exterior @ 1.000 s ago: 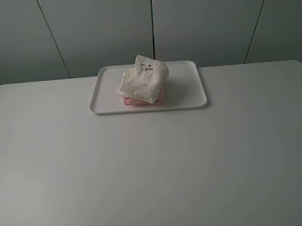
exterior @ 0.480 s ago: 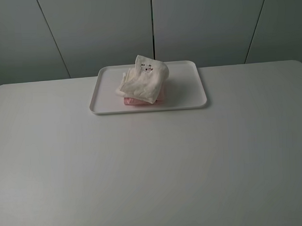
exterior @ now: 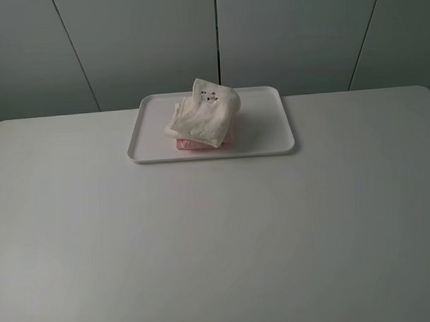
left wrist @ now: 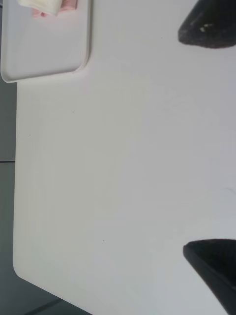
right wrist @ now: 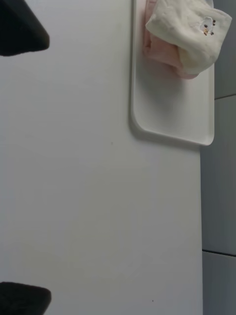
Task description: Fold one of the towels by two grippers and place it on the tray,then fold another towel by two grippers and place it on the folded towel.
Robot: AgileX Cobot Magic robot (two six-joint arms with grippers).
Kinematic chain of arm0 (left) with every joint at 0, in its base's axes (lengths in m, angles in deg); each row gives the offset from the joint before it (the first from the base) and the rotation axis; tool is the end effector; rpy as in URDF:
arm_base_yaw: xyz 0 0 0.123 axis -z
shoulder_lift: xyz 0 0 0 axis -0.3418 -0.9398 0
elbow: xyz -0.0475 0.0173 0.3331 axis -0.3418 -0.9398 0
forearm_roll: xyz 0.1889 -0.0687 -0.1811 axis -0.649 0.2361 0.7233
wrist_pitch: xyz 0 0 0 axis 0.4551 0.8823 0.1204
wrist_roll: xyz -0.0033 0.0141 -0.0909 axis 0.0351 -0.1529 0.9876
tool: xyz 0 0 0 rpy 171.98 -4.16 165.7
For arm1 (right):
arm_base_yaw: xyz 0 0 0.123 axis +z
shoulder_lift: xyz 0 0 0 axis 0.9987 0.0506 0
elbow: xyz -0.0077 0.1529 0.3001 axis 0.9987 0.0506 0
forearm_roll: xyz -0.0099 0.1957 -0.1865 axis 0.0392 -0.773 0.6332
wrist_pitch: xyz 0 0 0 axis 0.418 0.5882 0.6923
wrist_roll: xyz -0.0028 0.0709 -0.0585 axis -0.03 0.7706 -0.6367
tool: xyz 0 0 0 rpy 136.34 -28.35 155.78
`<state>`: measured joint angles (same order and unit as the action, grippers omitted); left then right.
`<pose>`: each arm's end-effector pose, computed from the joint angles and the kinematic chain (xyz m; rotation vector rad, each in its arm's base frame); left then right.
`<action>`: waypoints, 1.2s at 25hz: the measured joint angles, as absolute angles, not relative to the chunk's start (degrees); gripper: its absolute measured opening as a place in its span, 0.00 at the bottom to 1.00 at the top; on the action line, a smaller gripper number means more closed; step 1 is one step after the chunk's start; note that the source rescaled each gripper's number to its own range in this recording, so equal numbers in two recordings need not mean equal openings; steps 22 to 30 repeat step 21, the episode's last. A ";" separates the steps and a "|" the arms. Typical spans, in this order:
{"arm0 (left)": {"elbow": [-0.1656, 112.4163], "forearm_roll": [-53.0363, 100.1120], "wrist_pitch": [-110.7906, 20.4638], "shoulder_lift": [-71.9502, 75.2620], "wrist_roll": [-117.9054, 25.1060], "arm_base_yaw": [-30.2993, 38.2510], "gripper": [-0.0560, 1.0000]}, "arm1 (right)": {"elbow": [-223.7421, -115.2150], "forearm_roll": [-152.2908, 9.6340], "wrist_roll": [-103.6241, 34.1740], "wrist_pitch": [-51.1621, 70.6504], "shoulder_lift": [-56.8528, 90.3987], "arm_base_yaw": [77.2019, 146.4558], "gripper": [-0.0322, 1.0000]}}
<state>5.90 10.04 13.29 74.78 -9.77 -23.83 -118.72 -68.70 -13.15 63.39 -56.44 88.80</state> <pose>-0.0421 -0.0028 0.2874 -0.1152 2.0560 0.0138 -0.0432 0.0063 0.2872 -0.0607 2.0634 0.1147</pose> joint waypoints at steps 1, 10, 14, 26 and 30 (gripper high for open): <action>5.90 10.04 13.29 74.78 -9.77 -23.83 1.00 | -118.72 -68.70 -13.15 63.39 -56.44 88.80 1.00; 5.90 10.04 13.29 74.78 -9.77 -23.83 1.00 | -118.72 -68.70 -13.15 63.39 -56.44 88.80 1.00; 5.90 10.04 13.29 74.78 -9.77 -23.83 1.00 | -118.72 -68.70 -13.15 63.39 -56.44 88.80 1.00; 5.90 10.04 13.29 74.78 -9.77 -23.83 1.00 | -118.72 -68.70 -13.15 63.39 -56.44 88.80 1.00; 5.90 10.04 13.29 74.78 -9.77 -23.83 1.00 | -118.72 -68.70 -13.15 63.39 -56.44 88.80 1.00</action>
